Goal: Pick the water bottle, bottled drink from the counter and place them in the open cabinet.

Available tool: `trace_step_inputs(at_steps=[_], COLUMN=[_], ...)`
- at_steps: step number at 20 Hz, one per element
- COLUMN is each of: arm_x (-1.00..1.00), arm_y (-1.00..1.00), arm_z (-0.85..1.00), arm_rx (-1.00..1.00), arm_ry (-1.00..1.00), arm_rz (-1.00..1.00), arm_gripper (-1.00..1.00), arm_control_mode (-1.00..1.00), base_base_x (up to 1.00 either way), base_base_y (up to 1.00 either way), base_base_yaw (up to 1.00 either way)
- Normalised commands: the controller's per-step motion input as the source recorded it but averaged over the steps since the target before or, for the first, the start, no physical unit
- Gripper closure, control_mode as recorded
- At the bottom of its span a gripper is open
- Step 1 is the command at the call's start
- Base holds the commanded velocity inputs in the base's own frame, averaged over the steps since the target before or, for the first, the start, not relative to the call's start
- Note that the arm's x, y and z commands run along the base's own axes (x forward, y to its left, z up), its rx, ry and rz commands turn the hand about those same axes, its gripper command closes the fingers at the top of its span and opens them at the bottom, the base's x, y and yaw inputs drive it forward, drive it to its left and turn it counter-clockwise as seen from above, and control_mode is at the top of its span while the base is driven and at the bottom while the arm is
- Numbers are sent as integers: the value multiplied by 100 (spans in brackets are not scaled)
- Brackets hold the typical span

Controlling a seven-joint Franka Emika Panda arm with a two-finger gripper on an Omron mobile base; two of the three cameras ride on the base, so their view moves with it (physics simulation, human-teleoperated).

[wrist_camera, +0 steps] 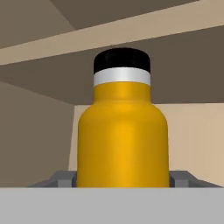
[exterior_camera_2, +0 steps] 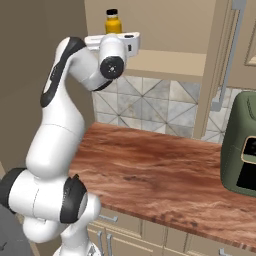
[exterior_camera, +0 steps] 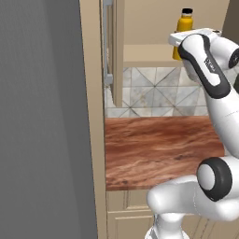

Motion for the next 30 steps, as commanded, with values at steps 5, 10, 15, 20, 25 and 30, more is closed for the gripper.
trace_step_inputs(at_steps=[5, 10, 15, 20, 25, 30], arm_x=[24, 18, 11, 12, 7, 6], arm_y=[-9, -11, -14, -7, -2, 0], arm_z=[11, 4, 0, 0, 0, -3], arm_rx=[0, 0, 0, 0, 0, 0], arm_ry=[8, 9, 4, 0, 0, 0], arm_rz=[-1, 0, 0, 0, 0, 0], arm_gripper=[100, 100, 100, 100, 100, 100], arm_control_mode=[-100, -100, -100, -100, -100, -100], base_base_x=[0, 0, 0, 0, 0, 0], base_base_y=[0, 0, 0, 0, 0, 0], base_base_yaw=[0, 0, 0, 0, 0, 0])
